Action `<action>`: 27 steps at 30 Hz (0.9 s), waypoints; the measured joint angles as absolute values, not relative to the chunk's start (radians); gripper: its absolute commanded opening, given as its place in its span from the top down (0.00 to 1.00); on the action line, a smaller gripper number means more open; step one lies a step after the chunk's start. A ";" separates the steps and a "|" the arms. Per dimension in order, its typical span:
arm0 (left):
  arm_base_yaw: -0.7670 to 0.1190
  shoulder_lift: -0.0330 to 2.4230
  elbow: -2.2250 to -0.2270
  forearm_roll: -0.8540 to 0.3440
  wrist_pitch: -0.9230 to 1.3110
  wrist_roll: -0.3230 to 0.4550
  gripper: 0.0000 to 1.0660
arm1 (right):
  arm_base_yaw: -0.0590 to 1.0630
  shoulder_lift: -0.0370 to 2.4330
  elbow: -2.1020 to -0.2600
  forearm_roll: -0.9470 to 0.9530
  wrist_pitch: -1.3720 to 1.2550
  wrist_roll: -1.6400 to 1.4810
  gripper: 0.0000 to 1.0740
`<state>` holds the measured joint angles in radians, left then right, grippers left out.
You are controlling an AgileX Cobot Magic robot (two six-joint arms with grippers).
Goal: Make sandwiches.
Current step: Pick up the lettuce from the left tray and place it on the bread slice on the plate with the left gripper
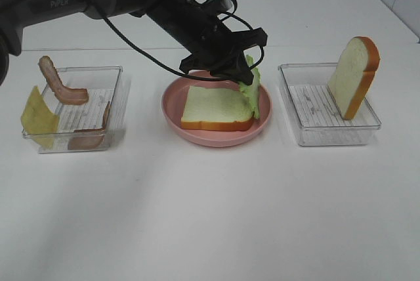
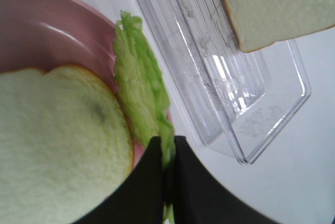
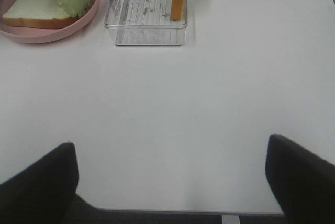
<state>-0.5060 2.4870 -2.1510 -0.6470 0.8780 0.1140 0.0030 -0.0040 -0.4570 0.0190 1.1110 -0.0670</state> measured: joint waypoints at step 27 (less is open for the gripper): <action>-0.499 2.478 -2.196 -0.279 1.035 -0.106 1.00 | 0.003 -0.004 -0.457 0.019 1.111 -0.067 0.12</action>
